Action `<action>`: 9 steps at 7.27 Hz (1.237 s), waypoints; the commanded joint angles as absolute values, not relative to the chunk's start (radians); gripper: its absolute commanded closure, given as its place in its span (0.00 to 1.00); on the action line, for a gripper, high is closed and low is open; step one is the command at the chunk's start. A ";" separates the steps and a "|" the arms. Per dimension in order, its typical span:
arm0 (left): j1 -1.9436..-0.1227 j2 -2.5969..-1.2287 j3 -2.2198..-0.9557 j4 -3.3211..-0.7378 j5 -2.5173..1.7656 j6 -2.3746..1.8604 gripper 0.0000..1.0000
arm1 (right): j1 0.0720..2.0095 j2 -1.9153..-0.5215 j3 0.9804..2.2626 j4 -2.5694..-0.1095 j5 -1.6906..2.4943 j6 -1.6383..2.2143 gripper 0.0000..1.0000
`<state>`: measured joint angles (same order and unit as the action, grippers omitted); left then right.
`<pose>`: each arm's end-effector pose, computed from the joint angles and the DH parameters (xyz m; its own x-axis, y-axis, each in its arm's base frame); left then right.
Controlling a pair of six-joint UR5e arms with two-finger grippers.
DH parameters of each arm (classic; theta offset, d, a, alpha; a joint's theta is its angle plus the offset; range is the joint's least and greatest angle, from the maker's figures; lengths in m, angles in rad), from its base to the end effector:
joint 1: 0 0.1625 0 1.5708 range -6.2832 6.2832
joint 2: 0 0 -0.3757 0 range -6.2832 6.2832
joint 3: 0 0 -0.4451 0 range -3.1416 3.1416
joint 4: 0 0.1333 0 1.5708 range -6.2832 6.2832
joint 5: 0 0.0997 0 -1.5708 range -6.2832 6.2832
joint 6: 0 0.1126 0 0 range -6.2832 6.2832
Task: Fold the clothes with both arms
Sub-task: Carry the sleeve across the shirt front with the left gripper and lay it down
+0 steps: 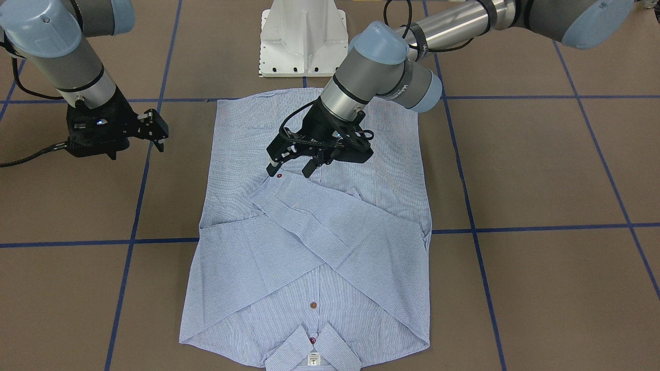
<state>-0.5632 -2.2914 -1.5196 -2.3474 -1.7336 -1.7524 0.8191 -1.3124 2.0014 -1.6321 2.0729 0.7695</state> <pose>0.5470 -0.4815 0.0835 0.0329 -0.2316 -0.9723 0.4034 0.8931 -0.1990 -0.3371 -0.4764 0.2641 0.7059 -0.1669 0.6884 0.0857 0.9848 0.1508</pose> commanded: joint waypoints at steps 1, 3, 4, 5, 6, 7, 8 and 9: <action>-0.569 -2.168 -1.664 -2.320 -1.777 -1.695 0.00 | 0.816 -1.307 2.005 -1.609 2.102 0.861 0.00; -0.577 -2.119 -1.761 -2.094 -1.767 -1.642 0.00 | 0.746 -1.359 2.003 -1.362 2.094 1.070 0.00; -0.586 -2.082 -1.825 -2.068 -1.769 -1.585 0.00 | 0.712 -1.371 2.003 -1.306 2.089 1.121 0.00; -0.586 -2.003 -1.880 -2.107 -1.775 -1.588 0.00 | 0.678 -1.370 2.003 -1.304 2.086 1.158 0.00; -0.581 -1.924 -1.876 -2.241 -1.776 -1.598 0.00 | 0.637 -1.365 2.008 -1.302 2.070 1.196 0.00; -0.581 -1.883 -1.885 -2.281 -1.773 -1.595 0.00 | 0.590 -1.361 2.009 -1.263 2.033 1.245 0.00; -0.580 -1.875 -1.887 -2.286 -1.779 -1.591 0.01 | 0.524 -1.361 2.014 -1.208 1.963 1.332 0.00; -0.577 -1.875 -1.887 -2.284 -1.781 -1.594 0.01 | 0.459 -1.359 2.019 -1.203 1.919 1.369 0.00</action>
